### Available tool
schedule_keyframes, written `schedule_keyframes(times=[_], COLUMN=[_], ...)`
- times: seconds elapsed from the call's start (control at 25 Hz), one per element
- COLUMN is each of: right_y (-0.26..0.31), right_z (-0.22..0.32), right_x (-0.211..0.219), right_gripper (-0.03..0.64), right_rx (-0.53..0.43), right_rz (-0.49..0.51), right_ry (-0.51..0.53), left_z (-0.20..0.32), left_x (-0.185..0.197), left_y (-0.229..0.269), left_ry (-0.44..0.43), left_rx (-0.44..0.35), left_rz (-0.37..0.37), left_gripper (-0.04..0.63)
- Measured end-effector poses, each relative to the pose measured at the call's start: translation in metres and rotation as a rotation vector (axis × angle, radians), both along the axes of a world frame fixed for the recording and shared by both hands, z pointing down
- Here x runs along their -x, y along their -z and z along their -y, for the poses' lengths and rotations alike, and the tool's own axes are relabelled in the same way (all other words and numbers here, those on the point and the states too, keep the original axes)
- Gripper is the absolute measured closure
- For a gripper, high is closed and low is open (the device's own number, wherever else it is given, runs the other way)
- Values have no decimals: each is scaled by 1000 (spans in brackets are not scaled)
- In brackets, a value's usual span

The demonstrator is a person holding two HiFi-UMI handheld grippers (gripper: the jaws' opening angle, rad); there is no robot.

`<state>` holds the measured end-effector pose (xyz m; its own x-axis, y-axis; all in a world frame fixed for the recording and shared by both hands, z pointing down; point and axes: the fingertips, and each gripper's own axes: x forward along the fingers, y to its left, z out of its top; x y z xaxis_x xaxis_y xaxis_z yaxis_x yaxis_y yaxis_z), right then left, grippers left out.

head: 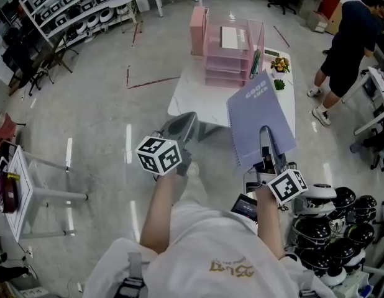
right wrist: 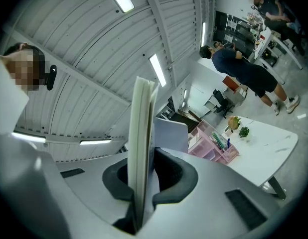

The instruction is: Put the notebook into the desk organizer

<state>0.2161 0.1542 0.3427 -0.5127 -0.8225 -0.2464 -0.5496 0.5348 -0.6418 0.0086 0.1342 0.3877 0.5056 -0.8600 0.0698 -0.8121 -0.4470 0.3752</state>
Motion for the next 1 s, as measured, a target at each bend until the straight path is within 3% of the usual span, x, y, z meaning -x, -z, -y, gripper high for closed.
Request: schedule_keyframes(times=[0.56, 1.0], right_y=[23, 23], right_z=[190, 266], right_x=[76, 116], right_gripper=[574, 574], right_rx=[-3, -2], right_rz=[71, 42], right_ry=[-70, -124], left_z=[226, 318], left_x=[58, 79], left_y=[17, 17], left_ry=[-123, -205], left_rx=[-6, -7], left_rz=[-17, -25], left_gripper=[578, 578])
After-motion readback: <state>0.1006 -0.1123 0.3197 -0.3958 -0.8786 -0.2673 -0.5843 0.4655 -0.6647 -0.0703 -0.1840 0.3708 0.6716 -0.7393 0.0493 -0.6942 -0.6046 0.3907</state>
